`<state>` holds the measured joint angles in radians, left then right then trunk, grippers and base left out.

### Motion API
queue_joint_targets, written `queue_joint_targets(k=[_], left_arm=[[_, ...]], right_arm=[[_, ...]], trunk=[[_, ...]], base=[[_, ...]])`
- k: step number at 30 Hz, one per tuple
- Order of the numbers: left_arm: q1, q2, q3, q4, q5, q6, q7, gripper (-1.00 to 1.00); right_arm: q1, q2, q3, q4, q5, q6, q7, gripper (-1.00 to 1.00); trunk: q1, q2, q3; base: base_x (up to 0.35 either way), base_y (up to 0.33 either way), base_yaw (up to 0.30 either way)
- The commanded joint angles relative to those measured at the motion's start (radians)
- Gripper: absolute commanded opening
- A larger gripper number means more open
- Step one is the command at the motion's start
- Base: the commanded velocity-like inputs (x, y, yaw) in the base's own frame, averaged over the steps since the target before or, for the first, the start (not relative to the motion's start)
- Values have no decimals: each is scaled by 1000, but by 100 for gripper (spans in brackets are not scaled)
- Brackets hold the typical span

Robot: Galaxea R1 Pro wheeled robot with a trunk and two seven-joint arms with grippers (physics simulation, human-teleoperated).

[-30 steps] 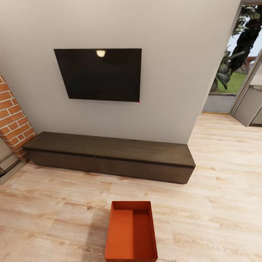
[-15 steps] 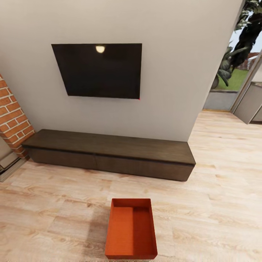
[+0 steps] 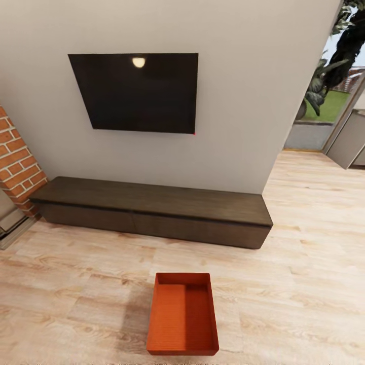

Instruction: Move the two storage containers from the living room to the garage. In the garage, place one container on the floor and stack the other container on top of it (either order is fine).

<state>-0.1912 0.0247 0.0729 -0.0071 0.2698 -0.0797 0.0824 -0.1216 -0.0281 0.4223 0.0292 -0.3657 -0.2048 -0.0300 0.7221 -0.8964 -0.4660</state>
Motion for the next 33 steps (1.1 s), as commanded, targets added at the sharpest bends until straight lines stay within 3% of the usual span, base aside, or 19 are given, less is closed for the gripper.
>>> queue_joint_targets(k=[1,33], left_arm=[[-1,0,7,1,0,-3,1,100],[-1,0,7,1,-3,-3,0,100]], right_arm=[[-1,1,9,3,-7,-5,-1,100],[-1,1,9,3,-7,-5,-1,100]], trunk=[[0,-1,-3],[0,-1,-54]], base=[[0,0,0],[0,0,0]])
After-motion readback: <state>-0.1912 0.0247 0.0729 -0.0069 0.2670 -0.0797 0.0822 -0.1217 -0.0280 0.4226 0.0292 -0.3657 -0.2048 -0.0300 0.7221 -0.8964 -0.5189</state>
